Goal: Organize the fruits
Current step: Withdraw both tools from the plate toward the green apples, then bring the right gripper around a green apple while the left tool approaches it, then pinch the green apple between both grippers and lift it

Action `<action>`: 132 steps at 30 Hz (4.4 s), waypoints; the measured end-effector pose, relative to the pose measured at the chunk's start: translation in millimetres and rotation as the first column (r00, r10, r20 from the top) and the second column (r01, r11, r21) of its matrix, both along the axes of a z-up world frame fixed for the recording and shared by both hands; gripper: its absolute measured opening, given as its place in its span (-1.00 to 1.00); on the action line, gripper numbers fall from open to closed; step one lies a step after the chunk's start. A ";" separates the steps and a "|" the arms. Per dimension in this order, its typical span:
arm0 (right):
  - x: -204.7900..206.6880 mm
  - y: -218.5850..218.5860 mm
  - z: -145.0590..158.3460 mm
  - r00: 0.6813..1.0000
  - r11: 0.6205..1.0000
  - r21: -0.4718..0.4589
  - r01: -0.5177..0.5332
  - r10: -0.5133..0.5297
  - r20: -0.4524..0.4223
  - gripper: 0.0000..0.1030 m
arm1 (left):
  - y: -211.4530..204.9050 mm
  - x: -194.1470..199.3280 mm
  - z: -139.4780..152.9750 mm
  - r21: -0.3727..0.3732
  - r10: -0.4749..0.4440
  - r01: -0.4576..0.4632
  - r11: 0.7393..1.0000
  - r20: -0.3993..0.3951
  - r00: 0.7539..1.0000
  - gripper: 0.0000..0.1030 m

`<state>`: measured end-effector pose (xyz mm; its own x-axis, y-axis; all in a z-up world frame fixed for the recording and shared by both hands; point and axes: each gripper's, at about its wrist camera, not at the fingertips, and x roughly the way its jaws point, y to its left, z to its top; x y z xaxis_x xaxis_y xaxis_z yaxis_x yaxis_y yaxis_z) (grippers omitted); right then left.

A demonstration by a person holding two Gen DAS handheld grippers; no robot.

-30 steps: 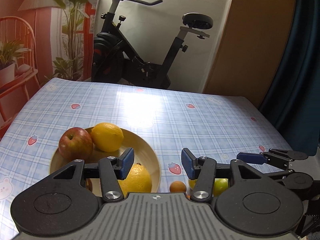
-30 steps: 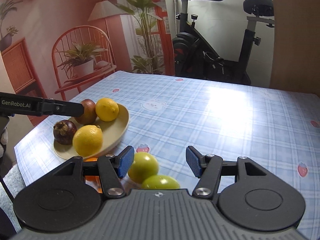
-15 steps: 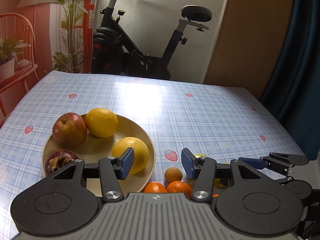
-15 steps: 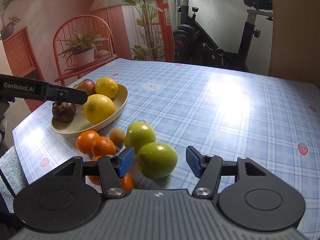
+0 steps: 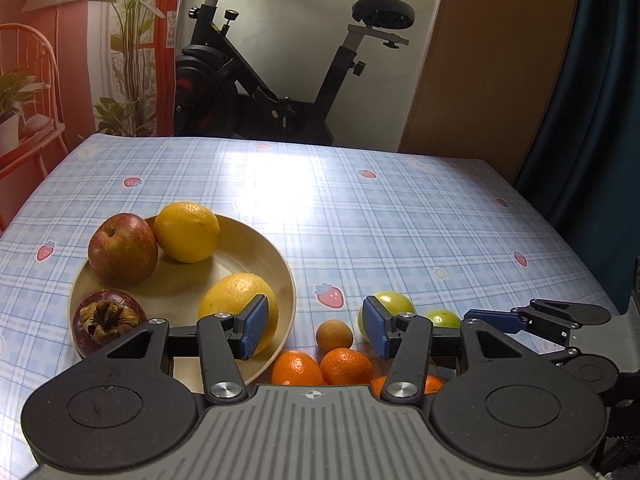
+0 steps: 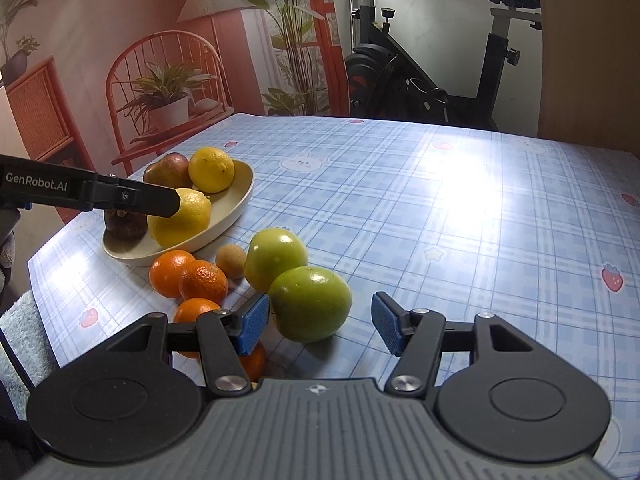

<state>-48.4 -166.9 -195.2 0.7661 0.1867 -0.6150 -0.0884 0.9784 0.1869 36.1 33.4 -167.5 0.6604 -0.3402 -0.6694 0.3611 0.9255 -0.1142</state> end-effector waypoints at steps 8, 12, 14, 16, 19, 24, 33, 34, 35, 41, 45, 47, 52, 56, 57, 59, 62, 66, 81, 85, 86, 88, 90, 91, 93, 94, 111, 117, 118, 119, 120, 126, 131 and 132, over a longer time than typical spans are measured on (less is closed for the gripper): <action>-1.6 -3.8 1.1 1.000 1.000 0.006 0.002 -0.002 0.004 0.17 | 0.2 0.9 -1.5 -0.003 -0.003 0.003 1.000 -0.012 1.000 0.06; -7.5 -4.2 3.1 1.000 1.000 0.006 0.001 -0.001 0.004 0.16 | -0.3 -1.8 -1.1 -0.003 -0.016 0.016 1.000 -0.010 1.000 0.05; -12.3 -3.9 4.8 1.000 1.000 0.011 -0.001 0.001 0.006 0.16 | 1.3 -3.0 -0.3 -0.003 -0.017 0.017 1.000 -0.008 1.000 0.05; -16.3 -3.3 7.5 1.000 1.000 0.013 -0.006 0.006 0.009 0.16 | 4.1 -1.6 0.8 -0.012 -0.006 0.006 1.000 -0.006 1.000 0.05; -20.7 -1.1 10.2 1.000 1.000 0.012 -0.017 0.017 0.008 0.16 | 10.3 -1.5 3.3 -0.022 0.016 -0.016 1.000 -0.001 1.000 0.04; -21.8 2.5 9.1 1.000 1.000 0.016 -0.023 0.023 0.000 0.16 | 15.8 -2.2 4.3 -0.032 0.029 -0.029 0.999 -0.002 1.000 -0.05; -19.3 2.4 9.0 1.000 0.999 0.031 -0.019 0.019 0.003 0.15 | 17.3 -1.8 3.3 -0.041 0.038 -0.039 0.998 -0.008 0.999 -0.05; -18.8 1.2 8.7 1.000 0.999 0.033 -0.016 0.016 0.004 0.15 | 16.8 -1.6 3.2 -0.041 0.037 -0.038 0.998 -0.009 0.999 -0.05; -18.5 0.5 8.5 1.000 0.999 0.033 -0.013 0.013 0.003 0.15 | 16.3 -1.7 3.0 -0.041 0.036 -0.036 0.999 -0.009 0.999 -0.05; -17.4 -4.8 6.8 1.000 0.999 0.040 -0.003 0.003 -0.002 0.16 | 13.2 -0.3 1.9 -0.037 0.020 -0.021 0.999 -0.015 1.000 -0.05; -11.5 -8.2 2.7 1.000 0.998 0.059 -0.004 0.006 -0.024 0.10 | 3.9 10.2 1.2 -0.033 -0.023 0.022 0.999 -0.035 0.999 -0.05; -7.4 -9.6 0.0 0.999 0.998 0.069 -0.004 0.007 -0.040 0.07 | -3.5 18.2 1.6 -0.033 -0.055 0.053 0.998 -0.056 0.997 -0.06; 5.5 -18.9 -7.5 0.997 0.991 0.137 0.006 0.005 -0.080 0.03 | -24.2 36.5 4.0 -0.050 -0.137 0.133 0.990 -0.088 0.987 -0.08; 12.5 -19.7 -4.6 0.997 0.991 0.130 -0.016 0.025 -0.073 -0.01 | -38.0 55.6 2.5 -0.077 -0.184 0.175 0.982 -0.133 0.974 -0.24; 13.9 -18.5 -2.6 0.997 0.993 0.113 -0.022 0.029 -0.065 -0.03 | -42.8 59.6 1.4 -0.080 -0.195 0.185 0.979 -0.144 0.970 -0.29; 17.8 -17.5 0.4 0.998 0.997 0.069 -0.025 0.029 -0.058 -0.03 | -50.9 68.4 -0.1 -0.088 -0.214 0.202 0.975 -0.165 0.963 -0.30; 22.9 -19.8 5.4 0.999 0.999 0.046 -0.022 0.024 -0.033 -0.07 | -60.9 80.8 -3.3 -0.103 -0.233 0.216 0.971 -0.191 0.954 -0.30; 32.4 -25.7 11.6 1.000 1.000 0.027 -0.006 0.006 -0.011 -0.07 | -71.5 94.4 -7.1 -0.106 -0.232 0.213 0.971 -0.212 0.949 -0.30; 33.0 -12.6 -0.5 0.998 0.999 0.023 -0.041 0.042 -0.042 0.01 | -110.0 97.4 -34.6 -0.113 -0.344 0.325 0.939 -0.325 0.881 -0.30; 30.9 -12.5 -4.7 0.997 0.999 0.031 -0.041 0.043 -0.060 0.10 | -114.0 97.2 -42.1 -0.102 -0.355 0.342 0.934 -0.345 0.869 -0.32; 30.1 -11.9 -5.9 0.997 0.999 0.036 -0.040 0.043 -0.065 0.11 | -114.4 96.8 -43.5 -0.102 -0.358 0.344 0.933 -0.349 0.866 -0.34; 29.1 -11.6 -7.8 0.996 0.998 0.045 -0.039 0.042 -0.075 0.11 | -114.3 97.0 -45.3 -0.104 -0.361 0.347 0.932 -0.360 0.860 -0.40; 29.2 -12.0 -9.7 0.995 0.998 0.059 -0.035 0.040 -0.086 0.11 | -116.5 96.3 -47.3 -0.105 -0.363 0.350 0.931 -0.367 0.857 -0.41; 28.6 -11.7 -10.6 0.995 0.997 0.063 -0.033 0.038 -0.090 0.11 | -116.2 95.1 -49.0 -0.106 -0.364 0.350 0.931 -0.369 0.855 -0.41; 26.9 -11.8 -10.5 0.995 0.998 0.064 -0.029 0.034 -0.088 0.11 | -115.2 94.5 -52.5 -0.112 -0.366 0.350 0.930 -0.375 0.852 -0.41; 27.0 -12.1 -10.1 0.995 0.998 0.064 -0.028 0.034 -0.090 0.11 | -114.1 94.0 -53.1 -0.116 -0.366 0.349 0.930 -0.377 0.851 -0.41; 26.5 -1.7 -6.3 0.994 0.998 0.011 -0.056 0.056 -0.090 -0.02 | -105.5 90.8 -42.4 -0.145 -0.392 0.364 0.920 -0.385 0.836 -0.49; 25.3 -6.0 -6.8 0.995 0.999 0.038 -0.033 0.036 -0.090 -0.01 | -104.6 91.3 -43.4 -0.140 -0.380 0.354 0.925 -0.376 0.845 -0.49; 24.5 -7.2 -7.0 0.995 0.999 0.046 -0.028 0.032 -0.092 0.00 | -104.2 91.7 -43.5 -0.142 -0.380 0.353 0.925 -0.376 0.845 -0.49; 24.0 -8.5 -7.5 0.995 0.998 0.054 -0.023 0.028 -0.095 0.00 | -103.8 91.9 -43.6 -0.142 -0.382 0.354 0.924 -0.375 0.845 -0.49; 22.9 -10.0 -7.7 0.995 0.998 0.062 -0.020 0.026 -0.098 0.00 | -103.5 92.1 -43.7 -0.142 -0.382 0.355 0.924 -0.374 0.845 -0.49; 19.4 -15.0 -8.3 0.995 0.995 0.095 -0.005 0.015 -0.103 0.00 | -101.6 92.8 -43.0 -0.146 -0.372 0.342 0.928 -0.375 0.849 -0.49; 17.7 -12.5 -7.2 0.996 0.996 0.091 -0.008 0.017 -0.091 -0.10 | -97.8 93.2 -42.1 -0.157 -0.371 0.337 0.928 -0.380 0.847 -0.50; 17.4 -11.3 -6.4 0.996 0.996 0.084 -0.009 0.016 -0.086 -0.10 | -97.1 93.7 -42.1 -0.163 -0.370 0.333 0.929 -0.381 0.847 -0.50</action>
